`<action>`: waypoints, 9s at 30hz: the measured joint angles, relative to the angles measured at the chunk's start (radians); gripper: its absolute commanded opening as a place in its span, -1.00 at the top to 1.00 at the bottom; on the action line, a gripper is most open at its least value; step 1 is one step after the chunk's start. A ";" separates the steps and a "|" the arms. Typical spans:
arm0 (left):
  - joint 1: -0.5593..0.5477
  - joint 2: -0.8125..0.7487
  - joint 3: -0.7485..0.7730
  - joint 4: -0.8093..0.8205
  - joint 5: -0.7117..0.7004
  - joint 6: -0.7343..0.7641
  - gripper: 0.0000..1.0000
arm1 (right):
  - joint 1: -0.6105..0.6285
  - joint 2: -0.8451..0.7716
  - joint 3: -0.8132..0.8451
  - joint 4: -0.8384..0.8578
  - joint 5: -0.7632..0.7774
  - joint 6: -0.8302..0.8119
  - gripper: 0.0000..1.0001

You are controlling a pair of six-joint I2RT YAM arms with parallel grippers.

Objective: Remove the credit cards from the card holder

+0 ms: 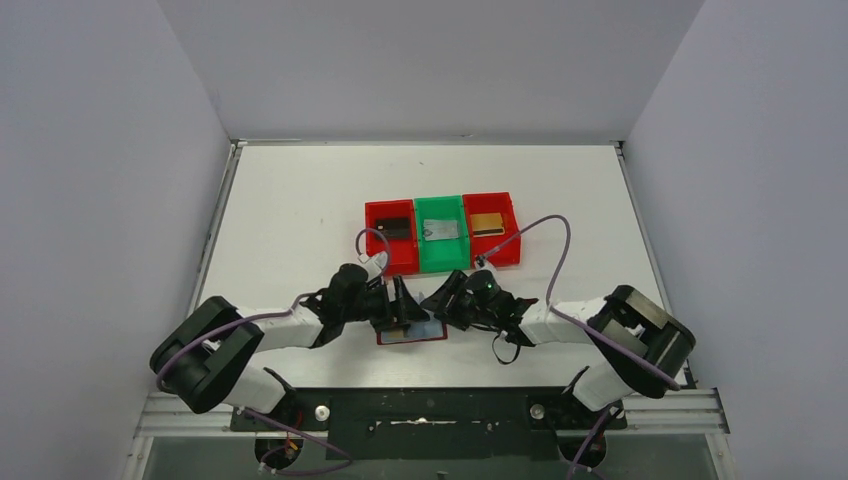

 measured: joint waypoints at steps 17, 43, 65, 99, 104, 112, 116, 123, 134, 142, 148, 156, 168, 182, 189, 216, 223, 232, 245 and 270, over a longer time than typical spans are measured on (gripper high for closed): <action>-0.028 0.111 0.053 0.099 0.063 -0.029 -0.46 | 0.000 -0.297 -0.041 -0.289 0.224 -0.018 0.10; -0.028 0.014 0.018 0.119 0.003 -0.048 0.06 | 0.053 -0.072 0.011 -0.127 0.062 -0.131 0.29; -0.034 -0.439 0.132 -0.383 -0.311 0.070 -0.27 | 0.087 -0.209 0.064 -0.303 0.239 -0.169 0.04; 0.004 -0.980 0.077 -1.135 -0.893 -0.153 -0.42 | 0.327 0.423 0.845 -0.924 0.425 -0.343 0.29; 0.004 -0.972 0.076 -1.115 -0.873 -0.146 -0.42 | 0.317 0.420 0.834 -0.914 0.428 -0.335 0.62; 0.005 -0.860 0.065 -1.023 -0.783 -0.108 -0.42 | 0.241 0.319 0.638 -0.704 0.294 -0.318 1.00; 0.008 -0.798 0.055 -0.976 -0.733 -0.095 -0.42 | 0.200 0.279 0.540 -0.576 0.208 -0.291 1.00; 0.019 -0.727 0.024 -0.859 -0.619 -0.071 -0.42 | 0.126 0.231 0.353 -0.300 0.051 -0.216 1.00; 0.084 -0.530 -0.008 -0.574 -0.360 -0.062 -0.37 | 0.056 0.228 0.185 -0.004 -0.080 -0.103 1.00; 0.095 -0.373 -0.014 -0.413 -0.213 -0.060 -0.29 | 0.042 0.229 0.159 0.038 -0.101 -0.079 1.00; 0.098 -0.283 -0.014 -0.376 -0.179 -0.053 -0.29 | 0.037 0.230 0.153 0.047 -0.109 -0.071 1.00; 0.099 -0.328 -0.004 -0.418 -0.193 -0.041 -0.35 | 0.032 0.233 0.152 0.053 -0.121 -0.066 1.00; 0.101 -0.281 0.017 -0.449 -0.212 -0.011 -0.33 | 0.025 0.239 0.150 0.062 -0.136 -0.061 1.00; 0.095 -0.182 0.017 -0.266 -0.033 0.001 -0.07 | 0.024 0.240 0.134 0.098 -0.140 -0.058 0.65; 0.094 -0.180 0.017 -0.212 0.018 0.003 -0.07 | 0.024 0.161 0.124 0.055 -0.122 -0.095 0.16; 0.047 -0.303 0.078 -0.336 -0.201 0.005 -0.15 | 0.106 -0.162 0.159 -0.435 0.278 -0.188 0.51; 0.067 -0.326 0.011 -0.388 -0.209 -0.001 -0.16 | 0.190 -0.005 0.345 -0.513 0.291 -0.237 0.61; 0.069 -0.332 0.003 -0.381 -0.193 -0.002 -0.17 | 0.196 0.124 0.416 -0.655 0.313 -0.249 0.66; 0.064 -0.172 0.057 -0.365 -0.129 0.032 -0.18 | 0.166 0.121 0.370 -0.594 0.279 -0.178 0.71; -0.032 -0.014 0.198 -0.472 -0.248 0.080 -0.14 | 0.103 0.096 0.255 -0.408 0.171 -0.092 0.82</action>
